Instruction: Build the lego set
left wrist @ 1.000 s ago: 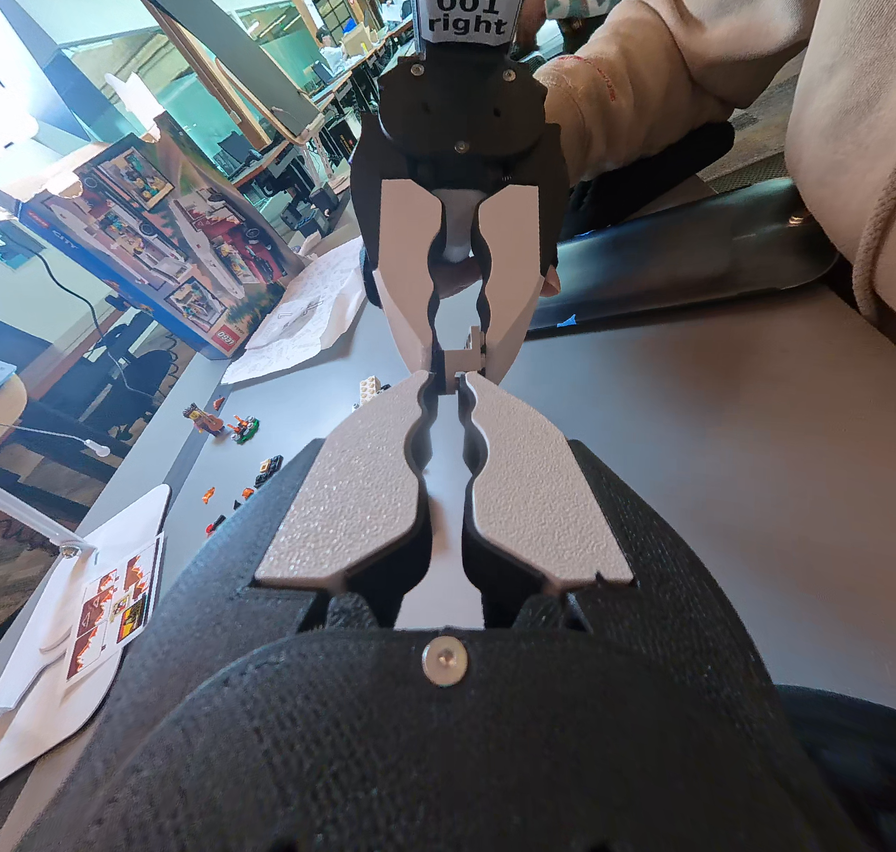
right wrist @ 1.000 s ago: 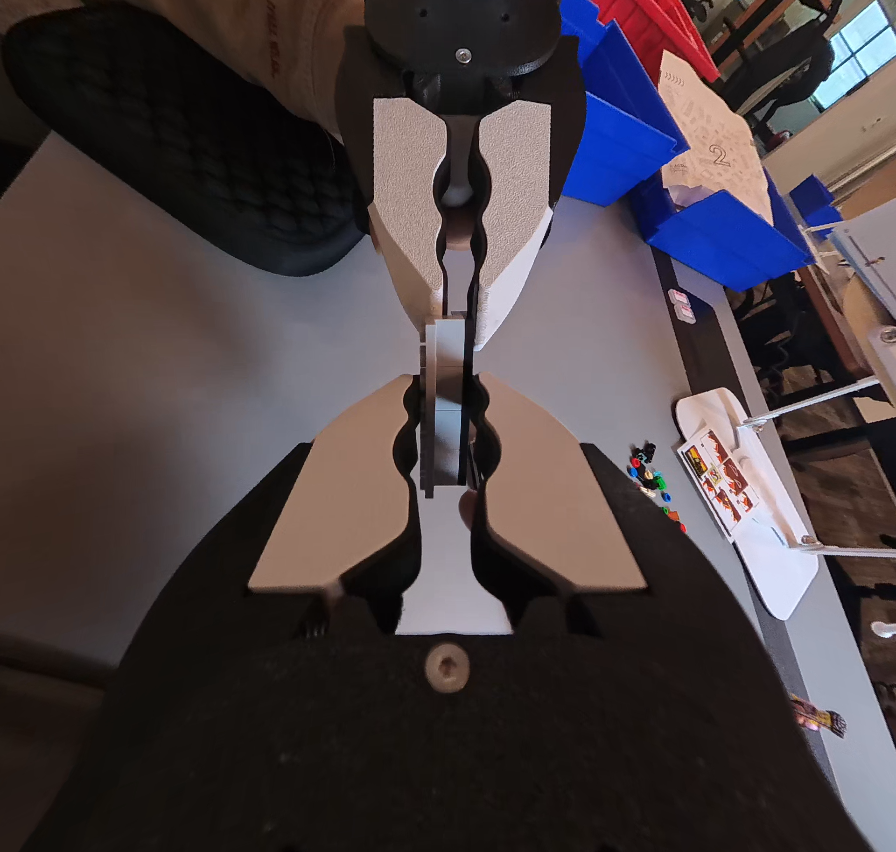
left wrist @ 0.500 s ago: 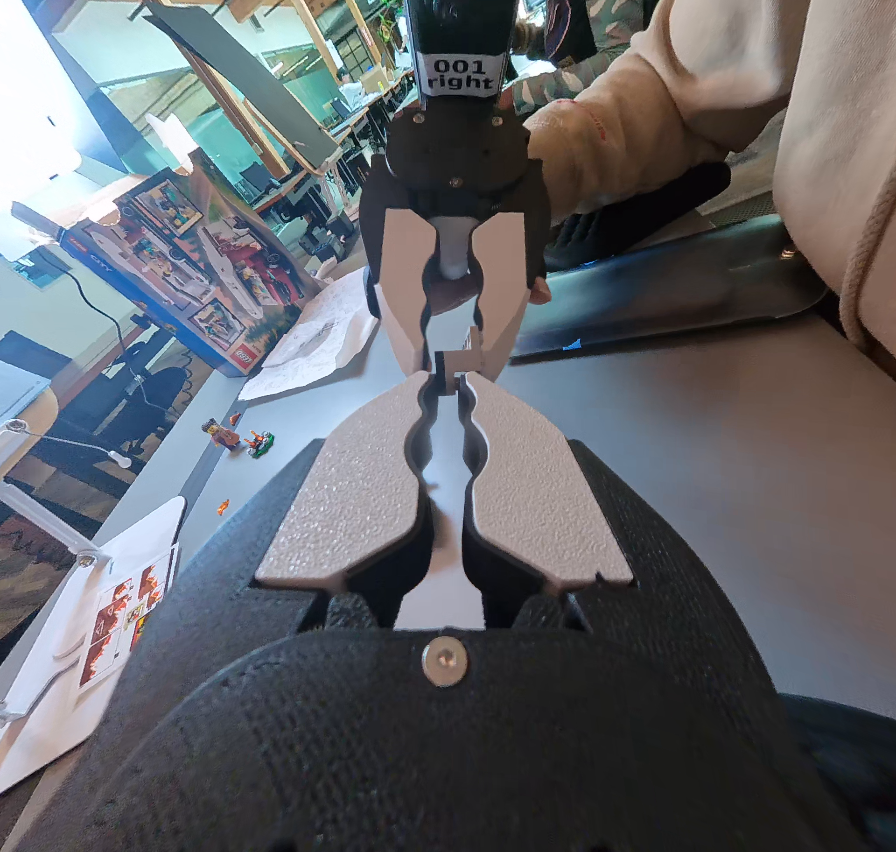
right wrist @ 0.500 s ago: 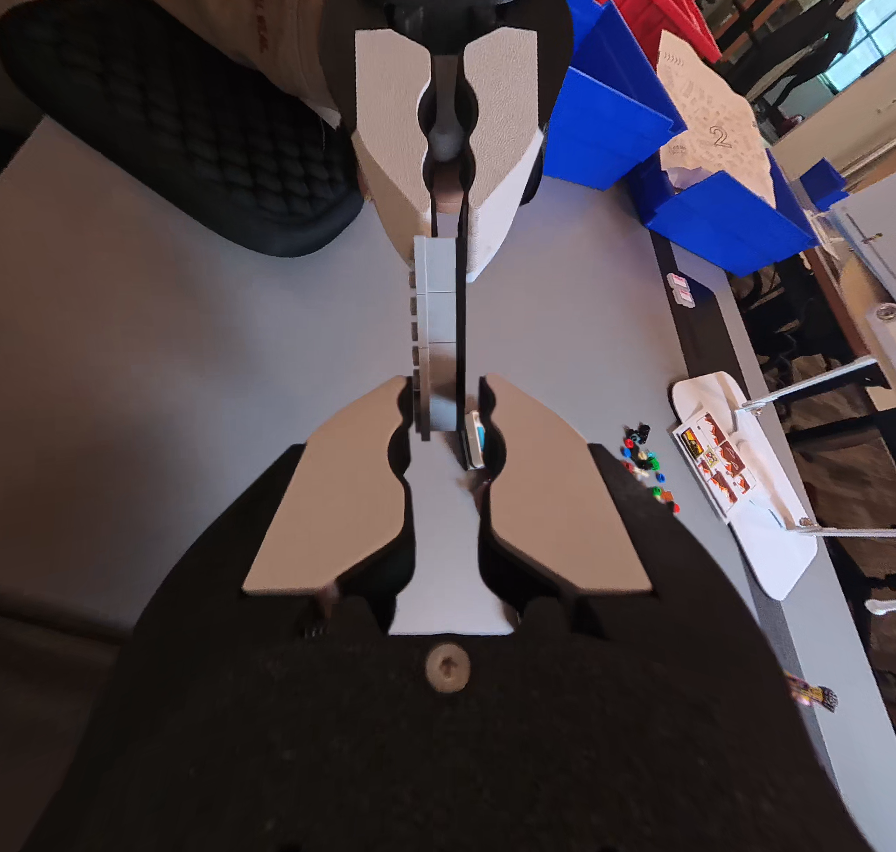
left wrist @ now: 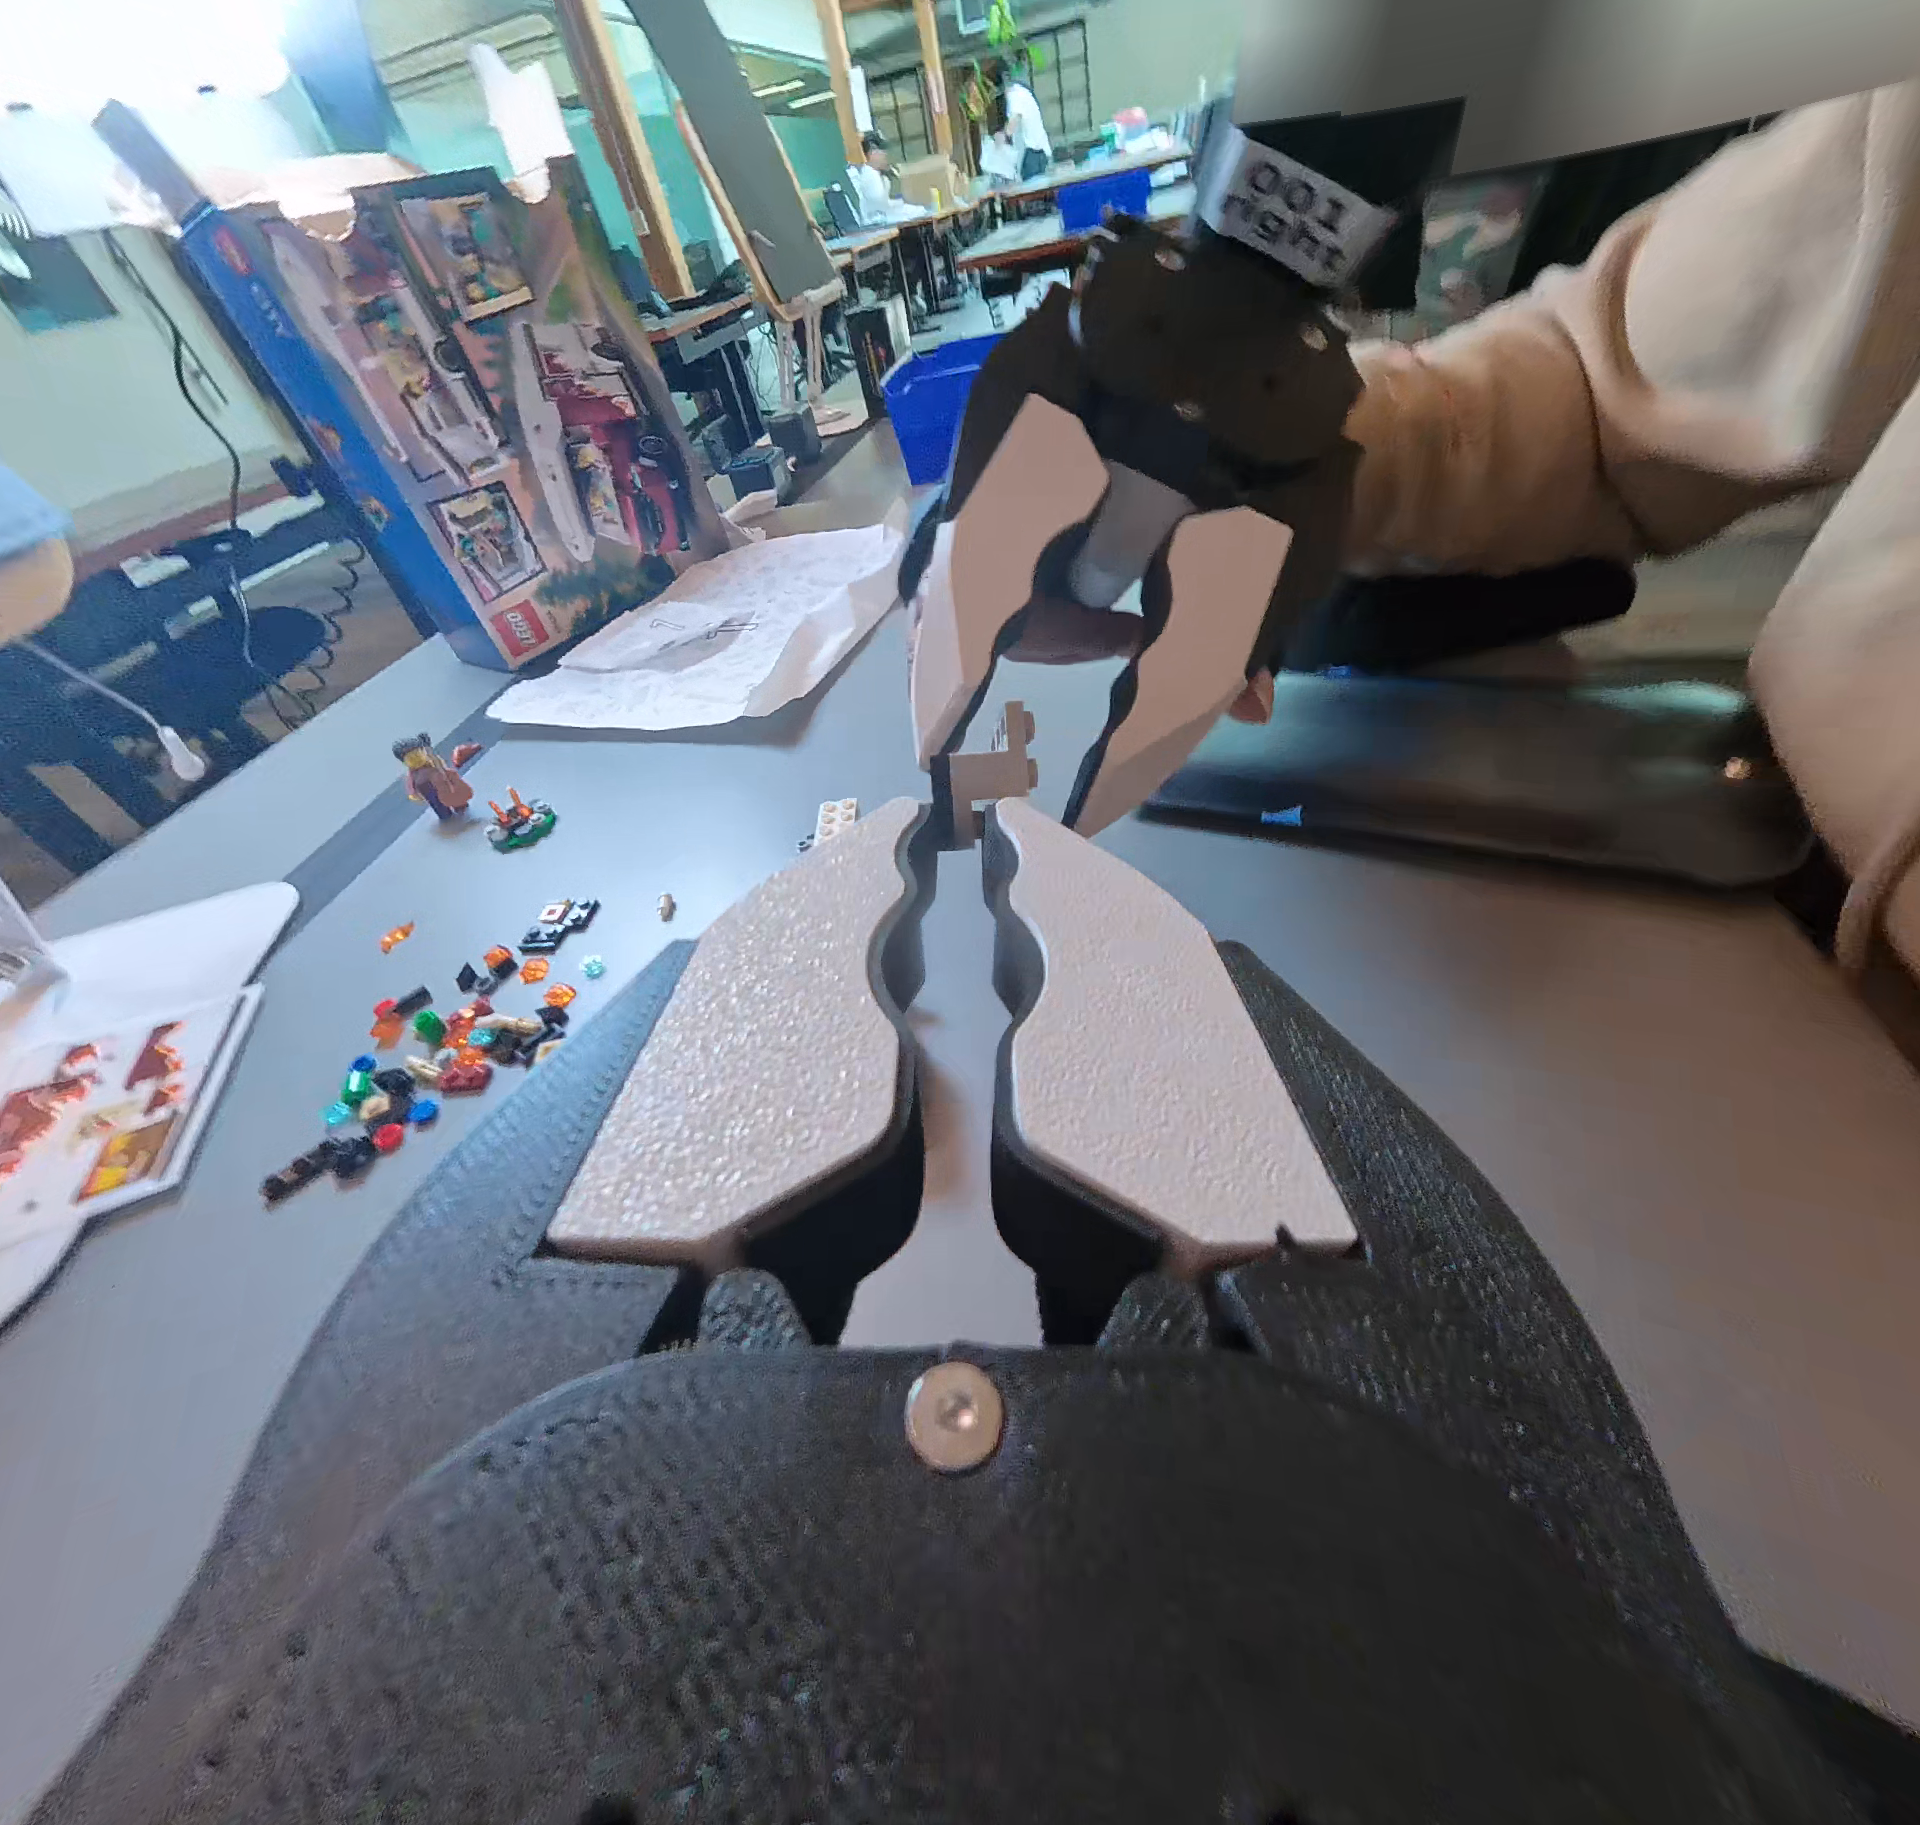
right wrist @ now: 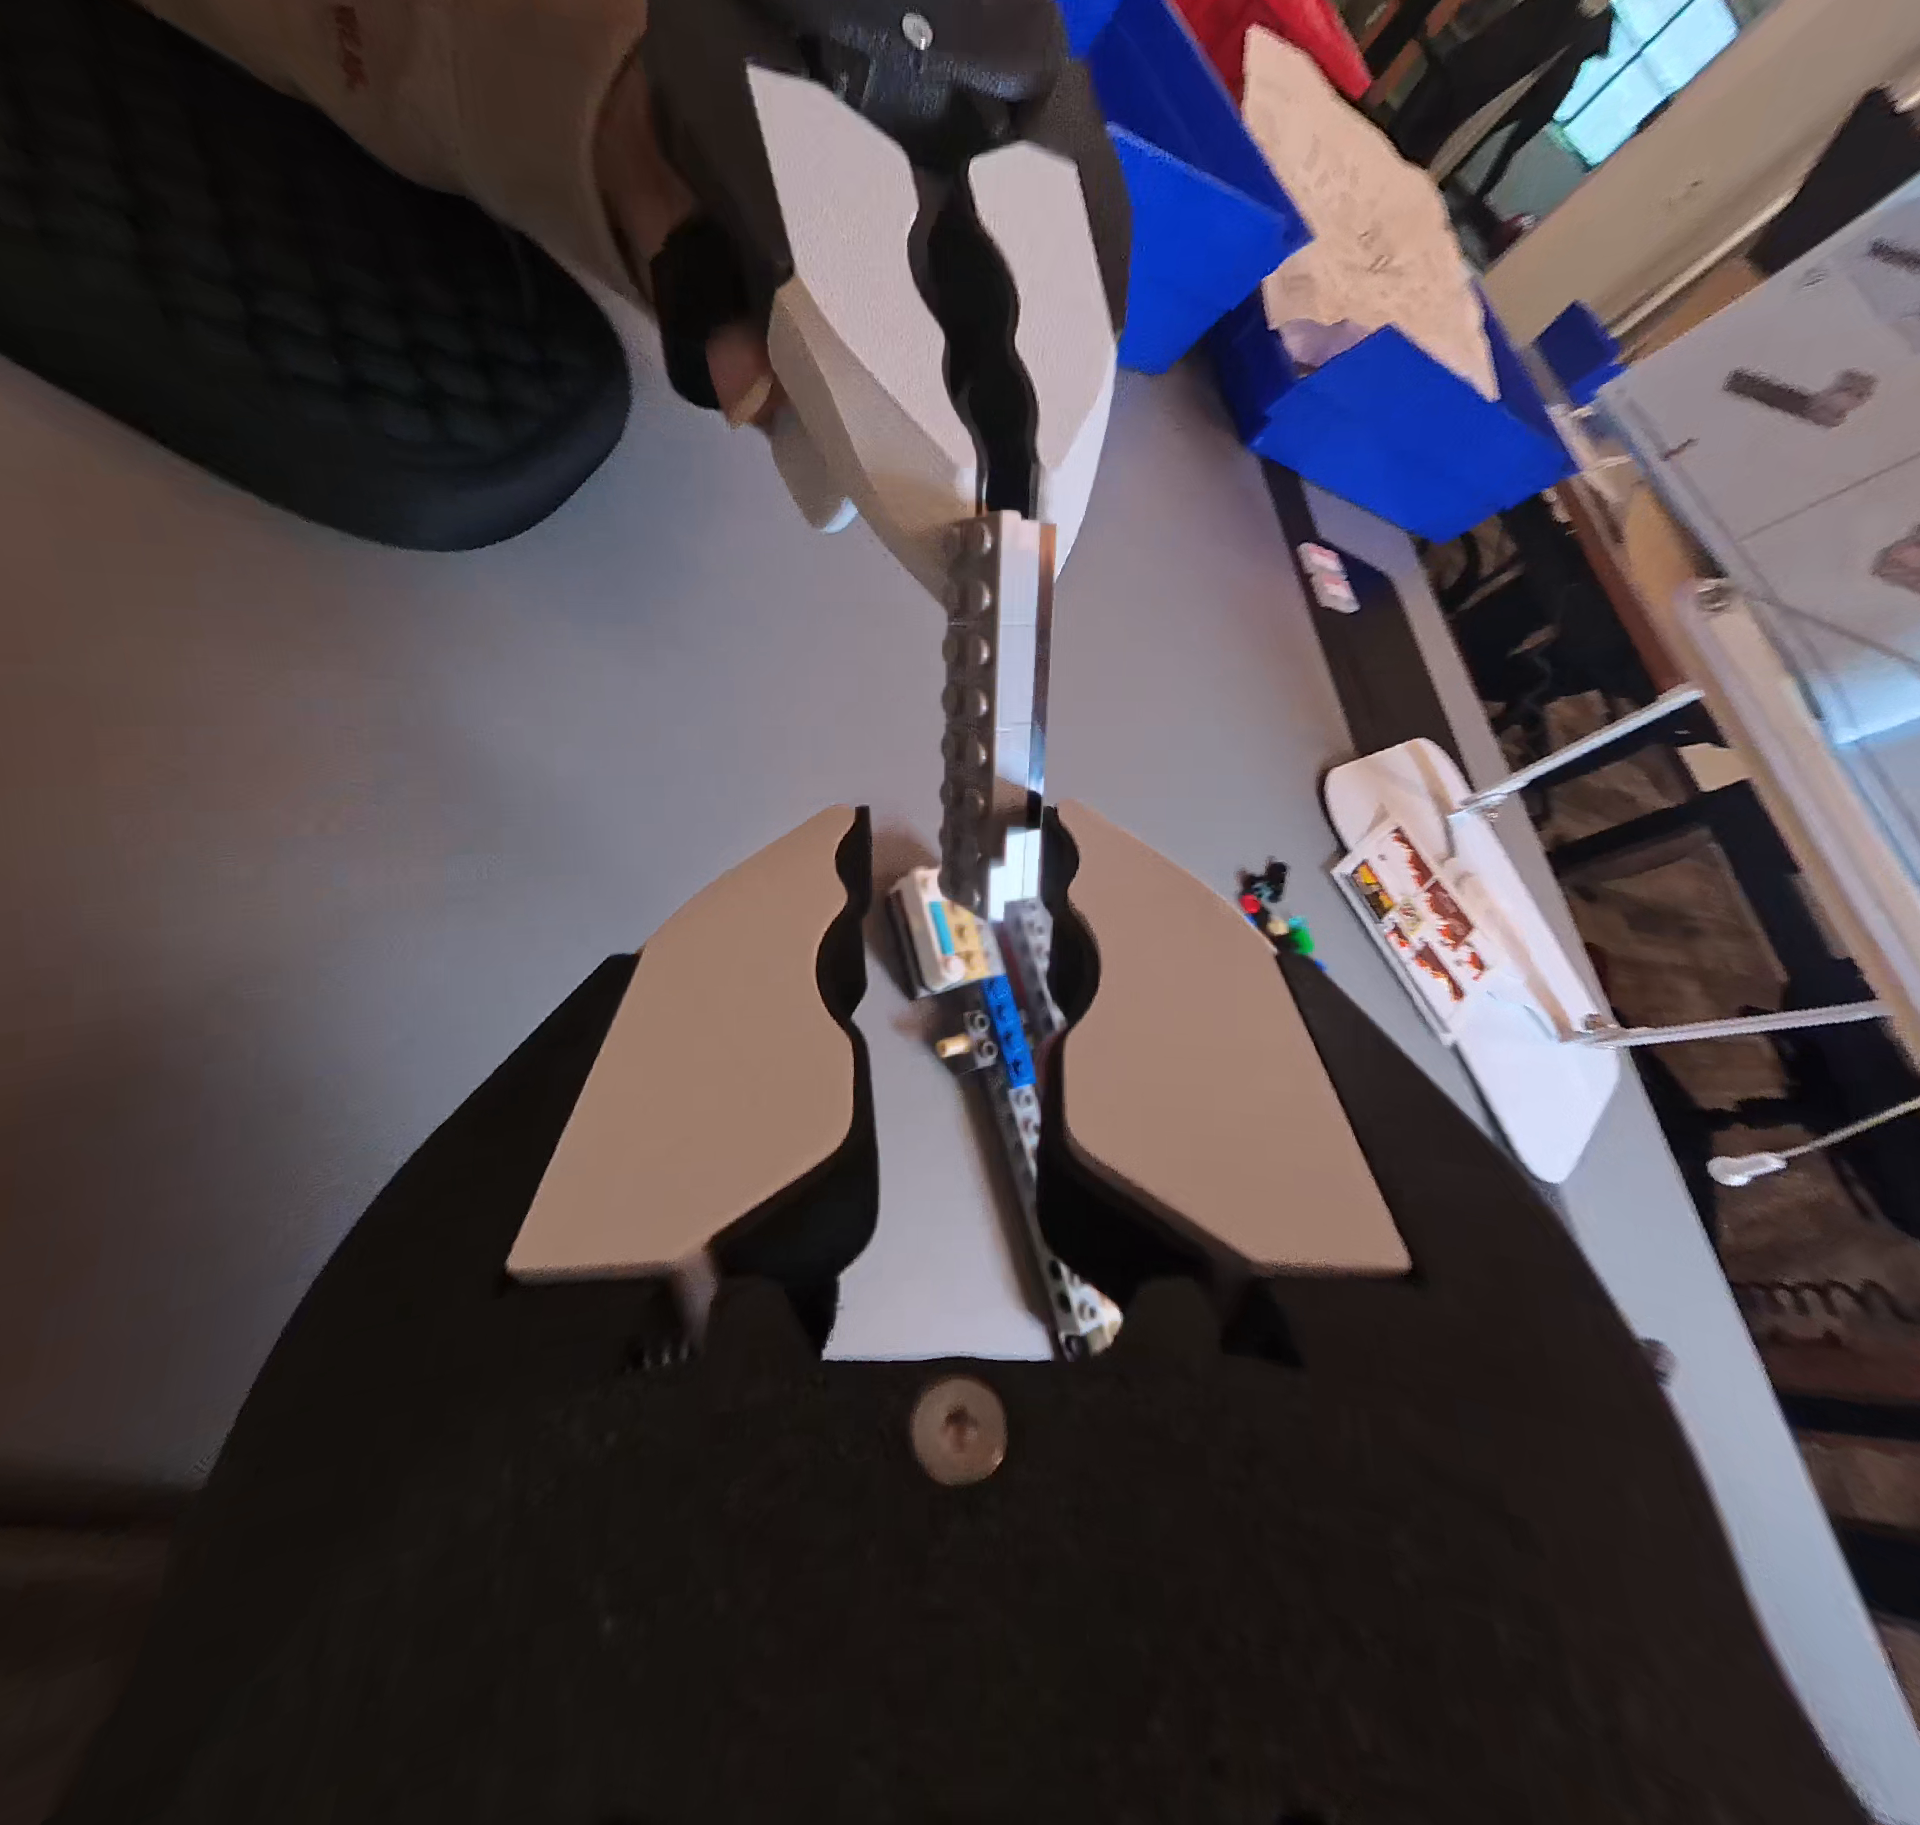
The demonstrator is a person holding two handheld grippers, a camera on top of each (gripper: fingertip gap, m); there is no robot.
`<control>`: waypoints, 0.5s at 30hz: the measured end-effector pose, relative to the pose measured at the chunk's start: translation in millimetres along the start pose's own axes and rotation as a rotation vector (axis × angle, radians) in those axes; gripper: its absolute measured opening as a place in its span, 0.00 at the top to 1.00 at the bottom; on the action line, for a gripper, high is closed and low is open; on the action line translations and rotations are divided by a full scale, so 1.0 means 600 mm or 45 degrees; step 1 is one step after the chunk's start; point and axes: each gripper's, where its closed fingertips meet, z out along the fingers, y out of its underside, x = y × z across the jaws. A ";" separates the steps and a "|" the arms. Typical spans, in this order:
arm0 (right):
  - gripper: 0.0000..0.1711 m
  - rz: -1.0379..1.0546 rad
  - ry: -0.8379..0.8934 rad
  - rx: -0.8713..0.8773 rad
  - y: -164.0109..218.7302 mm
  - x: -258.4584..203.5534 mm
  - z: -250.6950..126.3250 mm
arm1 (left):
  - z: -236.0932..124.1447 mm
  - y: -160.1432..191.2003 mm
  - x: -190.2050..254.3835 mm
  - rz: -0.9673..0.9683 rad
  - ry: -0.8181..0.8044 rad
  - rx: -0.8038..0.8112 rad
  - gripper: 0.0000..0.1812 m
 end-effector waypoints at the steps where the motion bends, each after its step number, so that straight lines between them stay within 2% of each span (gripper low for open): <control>1: 0.82 -0.021 0.054 0.010 -0.005 0.006 0.001 | 0.001 -0.002 -0.005 -0.067 -0.011 0.015 0.95; 6: 0.85 -0.203 0.333 -0.043 -0.006 0.031 0.012 | 0.010 -0.003 -0.011 -0.288 -0.029 0.040 0.95; 15: 0.86 -0.081 0.304 -0.022 0.001 0.037 0.018 | 0.009 0.007 -0.022 -0.569 0.028 0.103 0.95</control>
